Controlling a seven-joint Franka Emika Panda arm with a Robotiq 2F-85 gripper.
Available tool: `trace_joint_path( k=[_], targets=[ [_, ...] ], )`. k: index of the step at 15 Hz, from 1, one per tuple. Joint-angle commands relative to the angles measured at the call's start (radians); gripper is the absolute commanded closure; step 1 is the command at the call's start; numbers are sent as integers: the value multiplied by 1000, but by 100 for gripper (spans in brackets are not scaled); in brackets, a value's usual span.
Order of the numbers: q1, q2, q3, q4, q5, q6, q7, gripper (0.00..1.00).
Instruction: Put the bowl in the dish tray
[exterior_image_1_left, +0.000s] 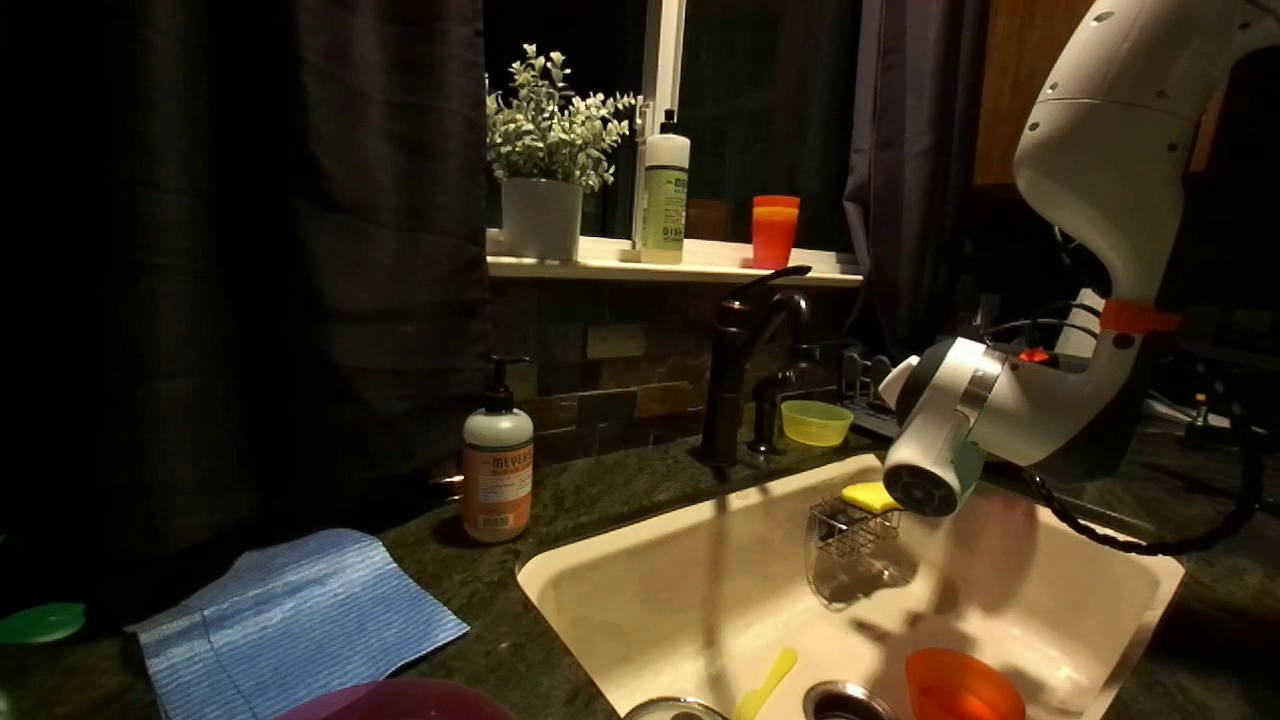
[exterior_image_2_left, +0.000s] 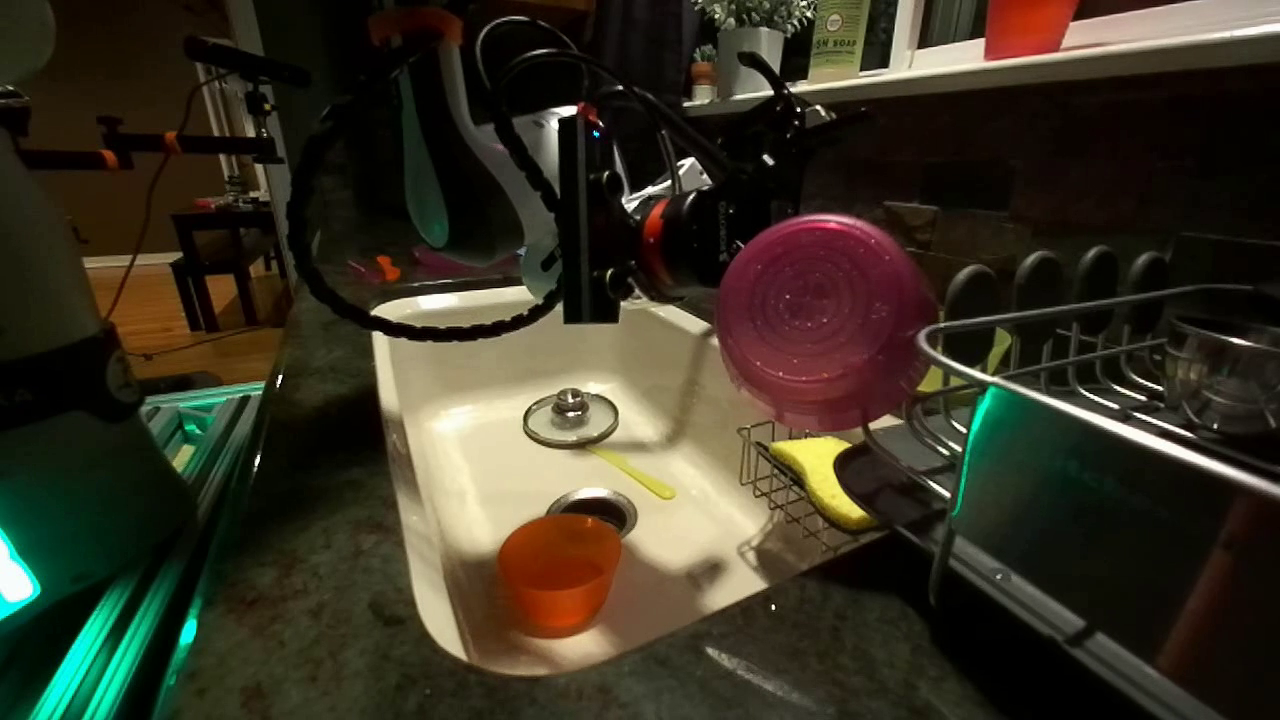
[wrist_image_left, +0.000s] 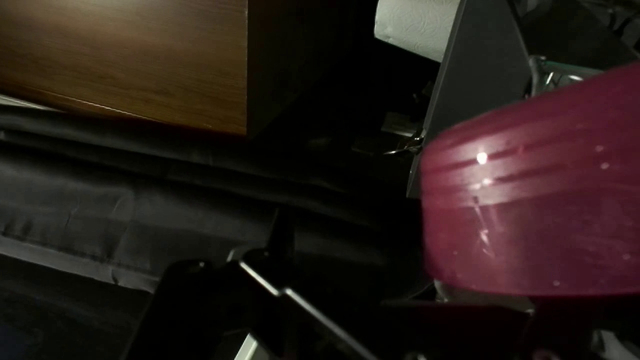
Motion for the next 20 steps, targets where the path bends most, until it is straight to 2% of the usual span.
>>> trace_joint_path(
  k=[1,5,13,16,20],
  targets=[
    [-23,-35,33,21,55,104,20,0],
    [-16,-61,48,62,136,199,16,0],
    [-7,-90,53,97,221,290,14,0],
    [-6,-128,62,105,309,347,10,0],
    [7,-213,68,121,501,376,-4,0]
  ],
)
